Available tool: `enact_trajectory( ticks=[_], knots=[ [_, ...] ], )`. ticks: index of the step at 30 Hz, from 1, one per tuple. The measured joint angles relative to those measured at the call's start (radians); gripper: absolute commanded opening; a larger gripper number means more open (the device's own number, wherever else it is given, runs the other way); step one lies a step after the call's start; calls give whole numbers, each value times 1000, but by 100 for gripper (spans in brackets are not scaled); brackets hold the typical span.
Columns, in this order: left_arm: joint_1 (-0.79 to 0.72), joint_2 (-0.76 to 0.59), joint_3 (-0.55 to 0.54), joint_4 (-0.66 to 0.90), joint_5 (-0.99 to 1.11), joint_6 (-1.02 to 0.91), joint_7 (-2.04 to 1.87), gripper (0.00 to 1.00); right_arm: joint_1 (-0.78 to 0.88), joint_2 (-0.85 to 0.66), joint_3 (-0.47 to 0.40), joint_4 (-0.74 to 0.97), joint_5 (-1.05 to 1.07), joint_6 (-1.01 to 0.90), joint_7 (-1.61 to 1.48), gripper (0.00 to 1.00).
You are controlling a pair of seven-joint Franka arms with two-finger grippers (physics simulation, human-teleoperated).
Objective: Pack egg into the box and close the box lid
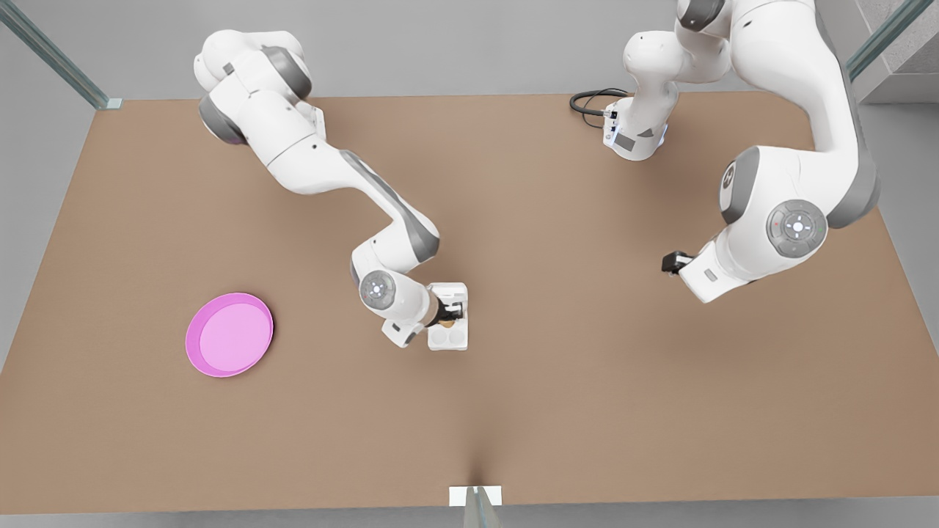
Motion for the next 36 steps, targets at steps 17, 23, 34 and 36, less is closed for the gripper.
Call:
enact_trajectory(
  ticks=[17,23,34,36],
  knots=[
    [-670,132,-4,67,-92,-119,-211,21,-307,-525,-239,-143,-139,-193,-102,100],
    [-791,311,4,78,-210,4,-486,21,-346,-567,-264,-45,-149,-480,-158,100],
    [-720,505,7,78,-90,542,-813,21,-355,-498,-265,-27,-144,-646,-221,100],
    [-706,517,7,78,-81,610,-851,21,-366,-490,-265,-32,-123,-675,-229,100]
  ],
)
